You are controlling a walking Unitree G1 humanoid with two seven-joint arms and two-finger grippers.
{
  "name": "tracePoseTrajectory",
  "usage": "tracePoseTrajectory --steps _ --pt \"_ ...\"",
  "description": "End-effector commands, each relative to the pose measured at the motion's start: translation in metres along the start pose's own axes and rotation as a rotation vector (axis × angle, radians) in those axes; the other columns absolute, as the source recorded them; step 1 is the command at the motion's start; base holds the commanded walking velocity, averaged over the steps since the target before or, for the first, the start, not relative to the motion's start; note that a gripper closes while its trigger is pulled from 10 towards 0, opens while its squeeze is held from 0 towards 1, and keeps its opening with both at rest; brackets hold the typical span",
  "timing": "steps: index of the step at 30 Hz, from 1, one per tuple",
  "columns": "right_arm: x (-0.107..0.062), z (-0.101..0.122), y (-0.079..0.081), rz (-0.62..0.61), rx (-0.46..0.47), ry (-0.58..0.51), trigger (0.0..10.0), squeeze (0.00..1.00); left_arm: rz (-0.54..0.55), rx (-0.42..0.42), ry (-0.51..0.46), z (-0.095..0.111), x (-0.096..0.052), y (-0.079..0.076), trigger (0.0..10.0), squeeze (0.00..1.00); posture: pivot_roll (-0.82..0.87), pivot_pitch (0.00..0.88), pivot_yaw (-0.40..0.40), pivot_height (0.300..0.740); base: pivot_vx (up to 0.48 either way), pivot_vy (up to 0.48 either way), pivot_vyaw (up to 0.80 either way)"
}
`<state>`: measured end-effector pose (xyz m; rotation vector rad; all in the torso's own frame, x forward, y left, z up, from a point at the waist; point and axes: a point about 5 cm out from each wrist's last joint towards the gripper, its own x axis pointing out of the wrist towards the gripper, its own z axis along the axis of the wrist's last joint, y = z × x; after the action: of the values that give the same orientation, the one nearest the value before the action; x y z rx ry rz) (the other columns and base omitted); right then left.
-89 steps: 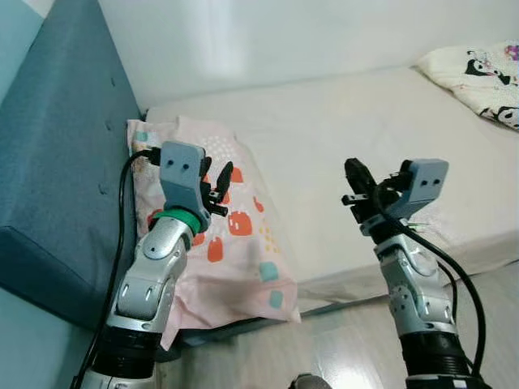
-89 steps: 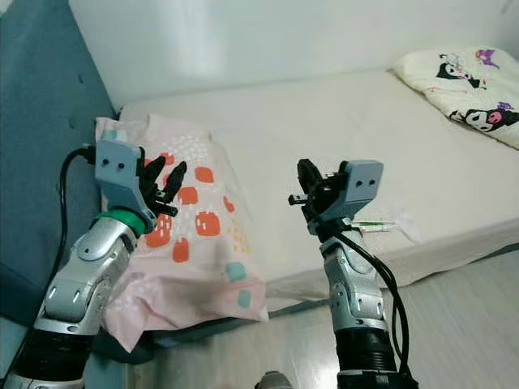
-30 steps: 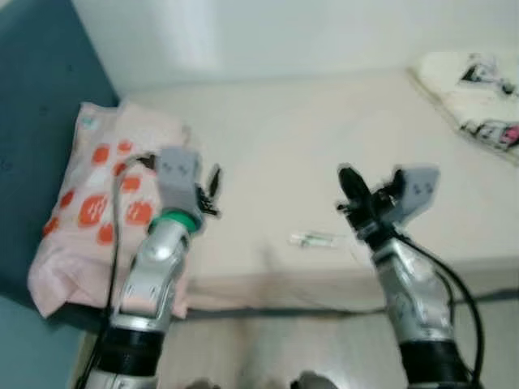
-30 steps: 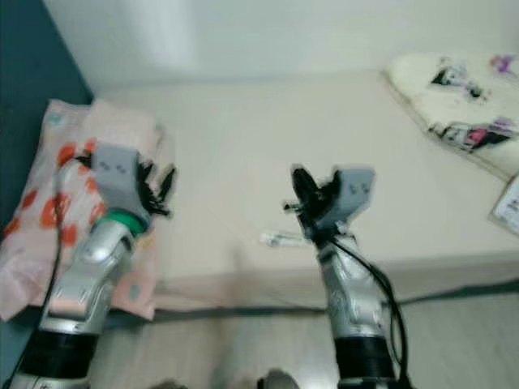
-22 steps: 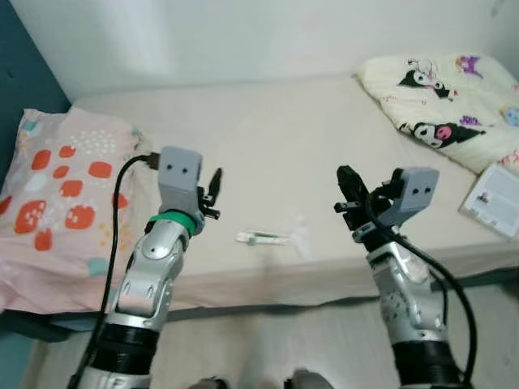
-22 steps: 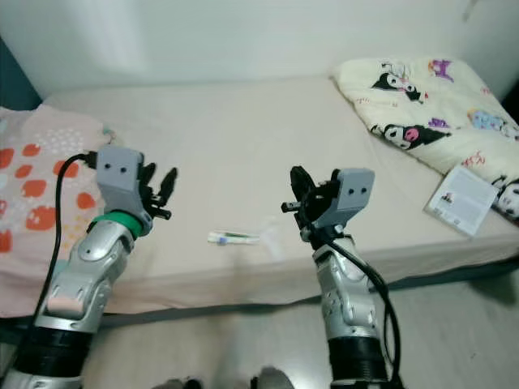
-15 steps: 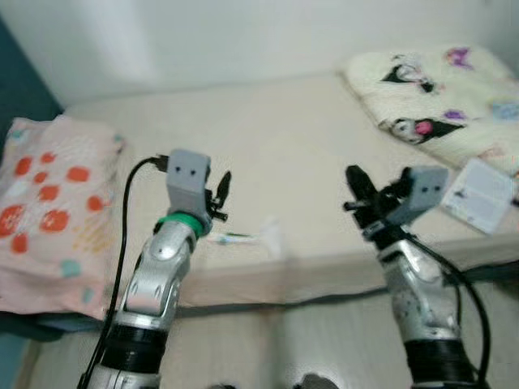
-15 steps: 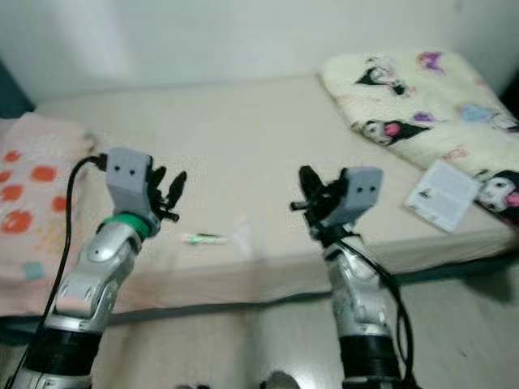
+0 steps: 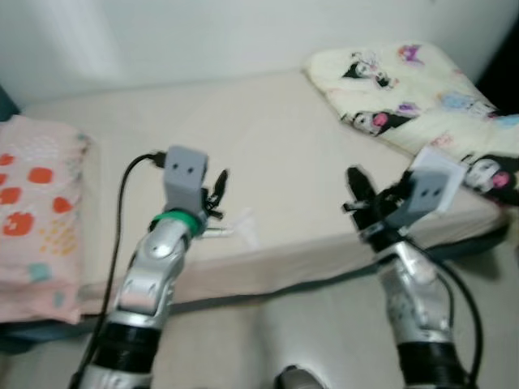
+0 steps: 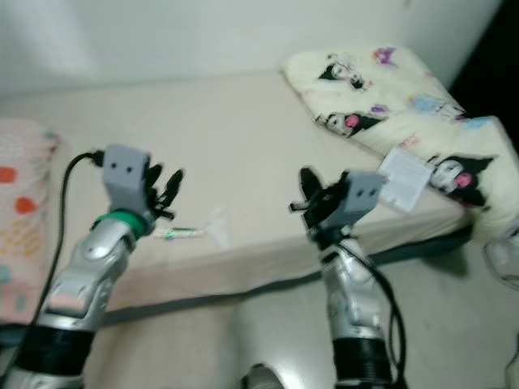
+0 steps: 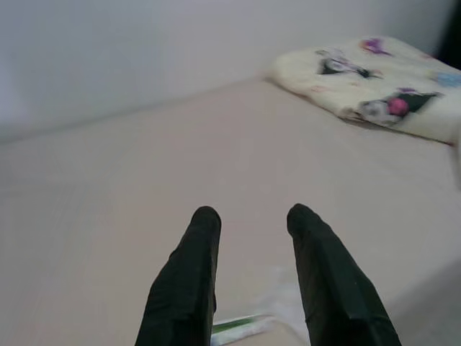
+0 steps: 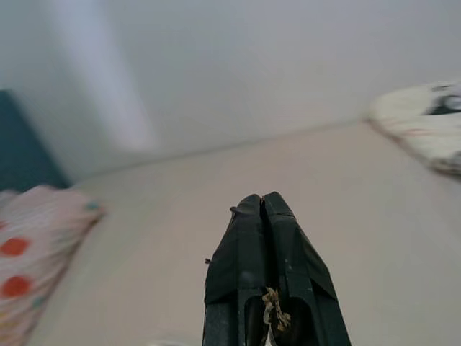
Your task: Clean up the room
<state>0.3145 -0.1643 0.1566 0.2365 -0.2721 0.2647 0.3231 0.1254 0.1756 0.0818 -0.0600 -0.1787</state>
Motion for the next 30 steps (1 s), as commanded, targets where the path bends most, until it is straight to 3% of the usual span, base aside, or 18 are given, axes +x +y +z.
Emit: tracePoseTrajectory --steps 1,21,30 --pt "-0.002 -0.002 0.0 0.0 -0.002 0.007 10.0 0.0 0.002 -0.002 0.01 -0.003 -0.002 0.0 10.0 0.0 -0.11 0.029 0.094 0.717 0.0 0.0 0.0" --pt "-0.003 -0.015 0.011 0.018 0.012 0.063 10.0 0.0 0.016 -0.042 0.054 -0.015 -0.004 0.0 10.0 0.0 -0.11 0.04 0.086 0.717 0.0 0.0 0.0" --pt "-0.004 -0.014 0.006 0.004 0.009 0.061 10.0 0.0 0.031 -0.039 0.071 -0.019 -0.005 0.002 10.0 0.0 -0.11 0.041 0.085 0.682 0.0 0.0 0.0"
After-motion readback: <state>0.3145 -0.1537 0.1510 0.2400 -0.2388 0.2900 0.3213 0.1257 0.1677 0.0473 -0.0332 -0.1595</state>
